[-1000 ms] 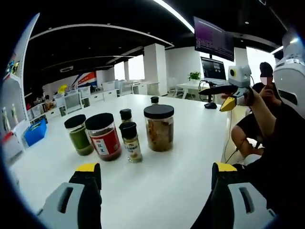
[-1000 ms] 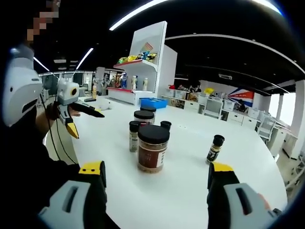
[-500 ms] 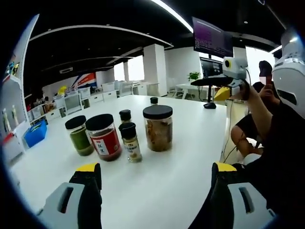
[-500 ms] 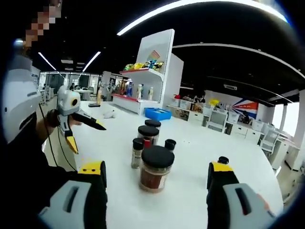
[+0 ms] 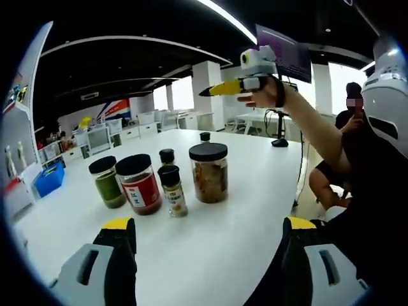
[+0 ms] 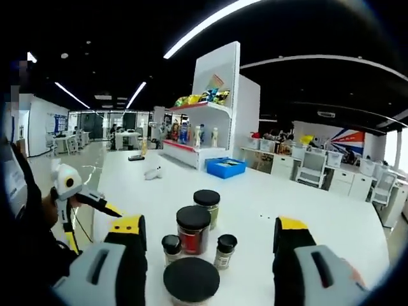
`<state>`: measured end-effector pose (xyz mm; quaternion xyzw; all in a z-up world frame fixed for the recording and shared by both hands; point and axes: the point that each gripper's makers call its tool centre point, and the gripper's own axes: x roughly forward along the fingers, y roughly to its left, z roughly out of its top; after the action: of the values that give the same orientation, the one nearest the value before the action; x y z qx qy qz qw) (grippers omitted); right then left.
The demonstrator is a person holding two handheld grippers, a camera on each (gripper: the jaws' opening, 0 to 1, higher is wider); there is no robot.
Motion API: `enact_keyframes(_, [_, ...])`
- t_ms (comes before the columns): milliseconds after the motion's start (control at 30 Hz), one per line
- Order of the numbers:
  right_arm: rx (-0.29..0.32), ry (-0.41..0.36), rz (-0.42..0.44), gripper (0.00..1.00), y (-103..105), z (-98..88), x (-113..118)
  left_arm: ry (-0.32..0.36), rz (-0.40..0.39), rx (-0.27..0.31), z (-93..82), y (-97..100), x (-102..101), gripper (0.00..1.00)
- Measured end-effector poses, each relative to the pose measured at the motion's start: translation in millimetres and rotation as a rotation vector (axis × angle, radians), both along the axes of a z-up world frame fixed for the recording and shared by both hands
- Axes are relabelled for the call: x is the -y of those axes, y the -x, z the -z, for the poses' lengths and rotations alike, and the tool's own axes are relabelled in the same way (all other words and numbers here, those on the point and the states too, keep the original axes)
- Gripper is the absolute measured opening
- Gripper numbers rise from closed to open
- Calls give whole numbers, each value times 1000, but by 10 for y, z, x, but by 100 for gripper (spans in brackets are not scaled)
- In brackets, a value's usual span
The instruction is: Pick up the mixed condiments and ingredients on the table and sort them into separate groups
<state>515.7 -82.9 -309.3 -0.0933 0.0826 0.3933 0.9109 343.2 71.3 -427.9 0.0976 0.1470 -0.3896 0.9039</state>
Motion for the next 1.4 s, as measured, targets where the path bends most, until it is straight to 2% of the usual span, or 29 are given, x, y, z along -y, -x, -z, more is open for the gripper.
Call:
enact_keyframes(100, [-61,48,3,79,-269,212,-125,-2,-6,0,4,5,-25,94])
enact_keyframes(267, [-138,85,10,74,-658,586,-332,-4,-18,9,-17,14,-71,93])
enact_keyframes(400, [-196,109,25,66,-814,857,-384,-4,-20,15,-30,26,-109,93])
enact_keyframes(500, [-239,122,38,65,-899,1066,-405,-4,-28,23,-52,31,-159,93])
enact_keyframes(633, [-260,135,45,59,-945,1249,-416,-2,-36,26,-56,33,-189,93])
enact_keyframes(767, [-284,110,47,53,-942,1322,-461,-7,-34,21,-25,36,-192,92])
enact_keyframes(900, [-286,125,44,50,-971,1362,-469,-10,-30,18,-3,35,-184,92])
enact_keyframes(1033, [-279,134,38,42,-1032,1355,-460,-6,-42,18,3,13,-217,91])
enact_keyframes(1133, [-283,130,17,33,-863,1345,-511,-7,-42,19,4,17,-224,91])
enact_keyframes(1233, [-281,125,7,28,-859,1337,-536,-2,-46,20,-7,14,-234,91])
enact_keyframes(1333, [-267,136,7,27,-902,1326,-533,2,-47,19,-8,14,-236,91])
enact_keyframes(1400, [-248,154,-4,27,-847,1327,-546,-1,-44,20,-3,22,-233,91])
